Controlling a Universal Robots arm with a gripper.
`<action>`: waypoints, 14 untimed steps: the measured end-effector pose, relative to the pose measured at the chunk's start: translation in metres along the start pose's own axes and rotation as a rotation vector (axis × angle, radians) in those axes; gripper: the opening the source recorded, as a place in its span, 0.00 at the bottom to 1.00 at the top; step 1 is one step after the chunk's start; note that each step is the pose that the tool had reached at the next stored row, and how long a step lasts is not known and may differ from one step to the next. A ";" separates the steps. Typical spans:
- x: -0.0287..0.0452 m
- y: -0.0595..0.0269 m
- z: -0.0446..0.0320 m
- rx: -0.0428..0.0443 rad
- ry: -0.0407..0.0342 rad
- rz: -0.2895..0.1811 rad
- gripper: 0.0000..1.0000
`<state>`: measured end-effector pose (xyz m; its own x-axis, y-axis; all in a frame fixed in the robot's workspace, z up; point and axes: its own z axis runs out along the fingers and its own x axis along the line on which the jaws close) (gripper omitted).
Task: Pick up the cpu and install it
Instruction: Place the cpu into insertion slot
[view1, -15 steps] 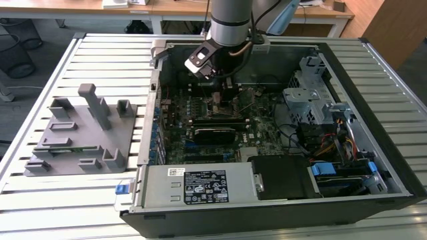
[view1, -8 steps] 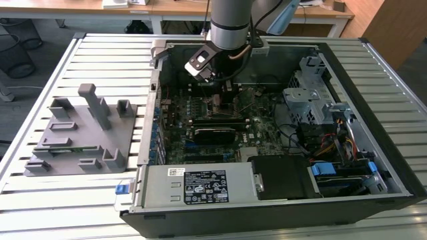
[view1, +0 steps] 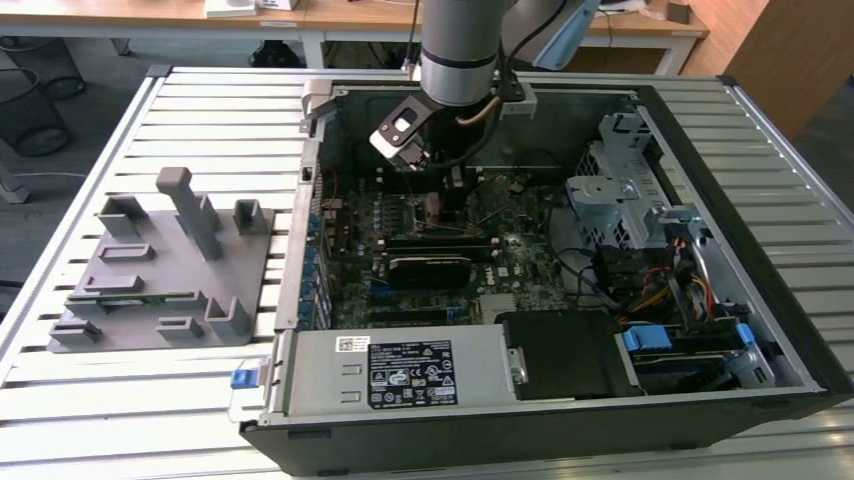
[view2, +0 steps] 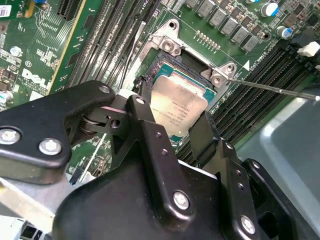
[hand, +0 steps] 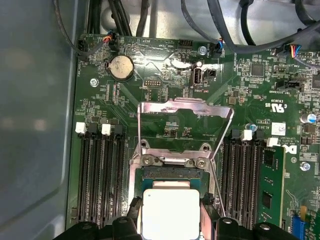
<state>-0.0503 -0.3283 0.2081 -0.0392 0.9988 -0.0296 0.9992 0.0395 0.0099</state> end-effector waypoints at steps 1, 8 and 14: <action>0.0000 0.0000 0.0006 0.0000 0.0000 0.001 0.54; 0.0002 -0.0001 0.0051 0.0005 -0.0002 0.018 0.54; -0.0002 -0.0001 0.0095 0.0006 -0.0002 0.022 0.54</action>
<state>-0.0503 -0.3288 0.1985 -0.0177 0.9994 -0.0296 0.9998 0.0180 0.0100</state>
